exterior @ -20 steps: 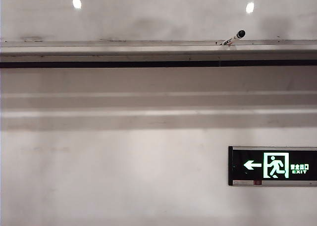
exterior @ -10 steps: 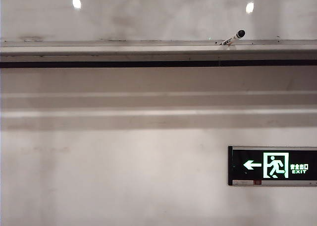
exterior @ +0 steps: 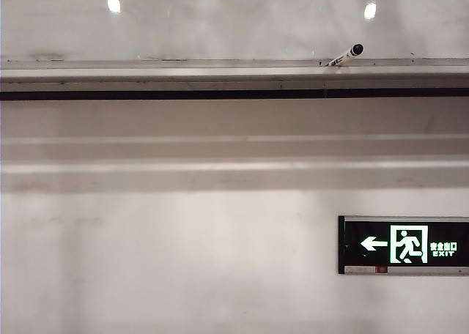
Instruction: Wipe the whiteboard clean using the black magnetic whiteboard eraser attached to the whiteboard.
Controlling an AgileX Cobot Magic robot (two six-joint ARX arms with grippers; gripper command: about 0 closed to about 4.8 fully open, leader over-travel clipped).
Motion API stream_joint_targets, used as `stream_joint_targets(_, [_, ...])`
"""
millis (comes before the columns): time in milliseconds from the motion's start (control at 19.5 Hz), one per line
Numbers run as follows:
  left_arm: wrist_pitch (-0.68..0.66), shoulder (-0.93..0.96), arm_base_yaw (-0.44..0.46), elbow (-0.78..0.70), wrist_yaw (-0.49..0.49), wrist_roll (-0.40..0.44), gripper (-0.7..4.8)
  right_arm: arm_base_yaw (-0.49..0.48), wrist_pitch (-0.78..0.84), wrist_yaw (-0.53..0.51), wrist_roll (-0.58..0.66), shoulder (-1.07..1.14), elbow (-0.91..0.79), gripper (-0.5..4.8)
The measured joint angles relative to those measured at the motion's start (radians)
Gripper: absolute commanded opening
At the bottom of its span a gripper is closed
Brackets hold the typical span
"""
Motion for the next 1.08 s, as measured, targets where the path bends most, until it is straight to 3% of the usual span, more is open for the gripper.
stream_joint_targets(51, [-0.004,0.006,-0.02,0.0,-0.02,0.001,-0.06,0.0,0.019,-0.004,-0.015,0.019,0.013,3.84])
stream_joint_targets(307, [-0.028,0.024,-0.154,0.0,-0.204,0.099,-0.06,0.0,0.144,-0.041,-0.092,0.13,0.087,3.82])
stream_joint_targets(666, [-0.011,0.028,-0.175,0.0,-0.214,0.109,-0.06,-0.035,0.303,-0.035,-0.116,0.246,0.131,4.02])
stream_joint_targets(1076, [-0.01,0.037,-0.175,0.0,-0.216,0.109,-0.06,-0.058,0.25,-0.041,-0.115,0.359,0.338,4.02])
